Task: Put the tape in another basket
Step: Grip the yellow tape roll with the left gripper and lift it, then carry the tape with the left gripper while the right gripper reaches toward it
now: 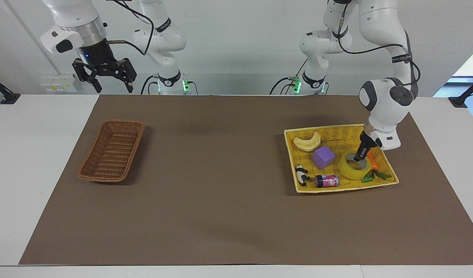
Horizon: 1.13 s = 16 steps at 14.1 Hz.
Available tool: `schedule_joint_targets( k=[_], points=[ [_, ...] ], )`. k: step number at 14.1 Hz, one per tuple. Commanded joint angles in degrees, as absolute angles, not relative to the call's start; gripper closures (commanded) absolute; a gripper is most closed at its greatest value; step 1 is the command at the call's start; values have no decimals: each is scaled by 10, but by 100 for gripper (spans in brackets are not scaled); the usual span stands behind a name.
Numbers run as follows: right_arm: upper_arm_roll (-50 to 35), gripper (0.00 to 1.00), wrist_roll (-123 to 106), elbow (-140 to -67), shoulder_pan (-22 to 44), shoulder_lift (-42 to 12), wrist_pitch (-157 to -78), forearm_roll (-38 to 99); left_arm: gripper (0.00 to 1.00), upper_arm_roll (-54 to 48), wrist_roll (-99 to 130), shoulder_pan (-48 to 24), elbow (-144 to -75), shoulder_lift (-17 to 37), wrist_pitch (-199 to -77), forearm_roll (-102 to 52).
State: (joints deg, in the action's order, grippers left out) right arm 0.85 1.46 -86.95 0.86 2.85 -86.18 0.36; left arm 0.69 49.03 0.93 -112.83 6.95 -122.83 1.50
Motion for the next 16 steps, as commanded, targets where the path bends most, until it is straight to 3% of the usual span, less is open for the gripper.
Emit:
schedule_joint_targets(
  k=[1, 13, 16],
  points=[
    [5, 0, -3, -876, 1, 35, -863, 7, 100, 11, 435, 2, -1067, 73, -1164, 15],
    [1, 0, -7, -882, 9, 38, -863, 7, 100, 3, 59, 2, -917, 41, -931, 12],
    [-2, 0, -4, -931, 32, 36, -923, 9, 100, -24, 47, -1, -916, 40, -909, 11]
  ],
)
